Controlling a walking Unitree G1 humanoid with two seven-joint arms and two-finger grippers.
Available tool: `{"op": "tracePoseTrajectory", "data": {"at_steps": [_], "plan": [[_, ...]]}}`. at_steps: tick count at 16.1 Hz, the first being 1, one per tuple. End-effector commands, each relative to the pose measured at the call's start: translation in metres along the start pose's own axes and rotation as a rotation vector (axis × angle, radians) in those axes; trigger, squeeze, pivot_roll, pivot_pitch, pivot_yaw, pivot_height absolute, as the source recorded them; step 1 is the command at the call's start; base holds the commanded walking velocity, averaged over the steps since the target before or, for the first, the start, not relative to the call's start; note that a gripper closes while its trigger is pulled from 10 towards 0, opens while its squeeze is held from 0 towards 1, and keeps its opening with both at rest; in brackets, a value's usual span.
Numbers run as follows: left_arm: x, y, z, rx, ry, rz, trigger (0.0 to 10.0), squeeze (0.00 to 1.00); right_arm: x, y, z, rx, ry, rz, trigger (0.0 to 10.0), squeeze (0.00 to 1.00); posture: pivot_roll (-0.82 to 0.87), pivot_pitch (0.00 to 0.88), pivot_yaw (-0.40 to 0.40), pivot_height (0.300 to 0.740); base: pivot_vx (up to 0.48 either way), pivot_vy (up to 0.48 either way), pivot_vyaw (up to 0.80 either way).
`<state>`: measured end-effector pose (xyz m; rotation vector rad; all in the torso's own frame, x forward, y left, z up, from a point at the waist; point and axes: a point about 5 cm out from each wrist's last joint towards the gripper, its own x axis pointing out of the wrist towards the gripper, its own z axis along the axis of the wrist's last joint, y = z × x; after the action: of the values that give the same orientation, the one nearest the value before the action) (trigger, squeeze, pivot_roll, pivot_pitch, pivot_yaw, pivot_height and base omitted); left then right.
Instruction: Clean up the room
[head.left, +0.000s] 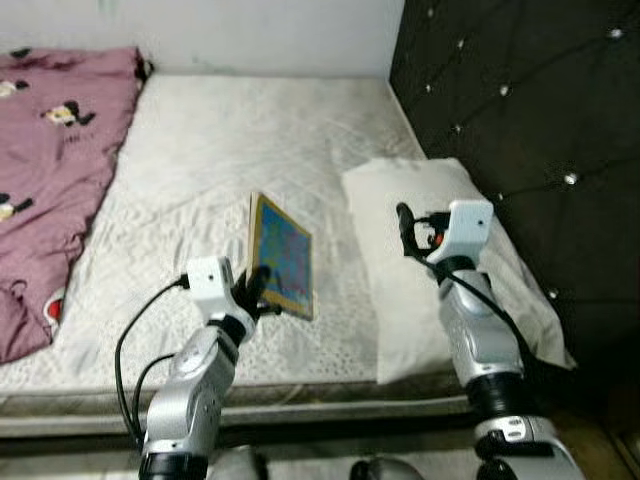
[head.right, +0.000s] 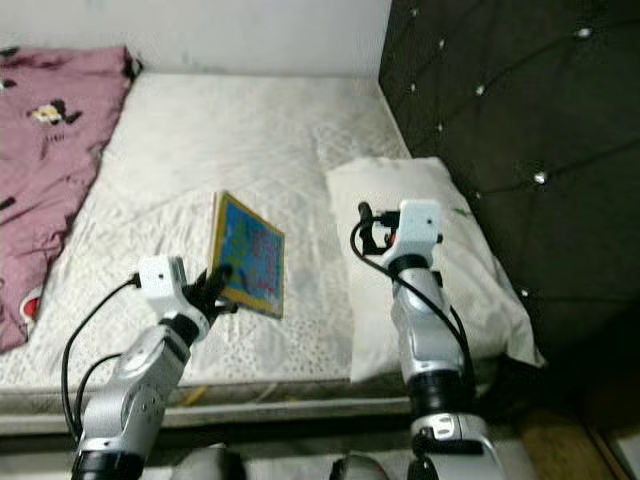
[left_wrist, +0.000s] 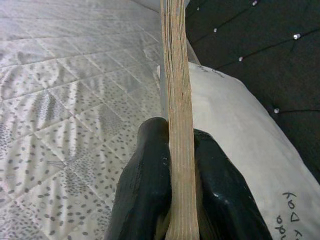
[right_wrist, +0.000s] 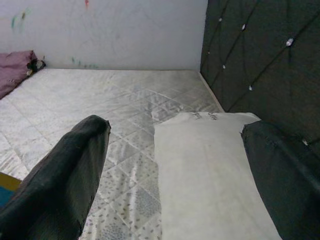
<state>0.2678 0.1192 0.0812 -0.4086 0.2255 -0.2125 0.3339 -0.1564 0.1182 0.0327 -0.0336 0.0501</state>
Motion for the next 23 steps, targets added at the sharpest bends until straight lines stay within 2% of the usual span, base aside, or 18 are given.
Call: {"op": "tracePoseTrajectory", "data": {"at_steps": [1, 3, 8, 14, 17, 19, 21, 23], "plan": [[0.002, -0.008, 0.009, -0.024, -0.052, -0.017, 10.0, 0.0, 0.0, 0.002, -0.001, 0.001, 0.01, 0.003, 10.0, 0.0, -0.07, 0.049, -0.021, 0.74, 0.0, 0.0, 0.0], [0.002, -0.009, 0.013, -0.033, -0.088, -0.031, 10.0, 0.0, 0.0, 0.002, -0.001, -0.003, 0.012, 0.001, 10.0, 0.0, -0.07, 0.048, -0.022, 0.74, 0.0, 0.0, 0.0], [0.002, -0.009, 0.012, -0.031, -0.082, -0.027, 10.0, 0.0, 0.0, 0.002, -0.002, -0.005, 0.013, 0.002, 10.0, 0.0, -0.07, 0.051, -0.021, 0.74, 0.0, 0.0, 0.0], [-0.005, 0.001, 0.013, -0.011, -0.096, 0.008, 10.0, 0.0, -0.005, 0.004, -0.003, 0.012, 0.008, 0.015, 10.0, 0.0, -0.07, 0.076, -0.02, 0.74, 0.0, 0.0, 0.0], [-0.012, 0.009, 0.017, 0.033, -0.143, 0.061, 10.0, 0.0, -0.011, 0.007, -0.004, 0.02, 0.005, 0.035, 10.0, 0.0, -0.07, 0.094, -0.019, 0.74, 0.0, 0.0, 0.0], [-0.021, 0.024, 0.03, 0.134, -0.229, 0.161, 10.0, 0.0, -0.018, 0.005, -0.007, 0.017, 0.015, 0.043, 10.0, 0.0, -0.07, 0.102, -0.019, 0.74, 0.0, 0.0, 0.0], [-0.037, 0.041, 0.044, 0.266, -0.302, 0.266, 10.0, 0.0, -0.031, 0.0, -0.015, 0.005, 0.043, 0.044, 10.0, 0.0, -0.05, 0.106, -0.022, 0.74, 0.0, 0.0, 0.0], [-0.046, 0.049, 0.042, 0.283, -0.289, 0.301, 10.0, 0.0, -0.039, -0.002, -0.021, -0.002, 0.063, 0.046, 10.0, 0.0, -0.05, 0.107, -0.023, 0.74, 0.0, 0.0, 0.0]]}}
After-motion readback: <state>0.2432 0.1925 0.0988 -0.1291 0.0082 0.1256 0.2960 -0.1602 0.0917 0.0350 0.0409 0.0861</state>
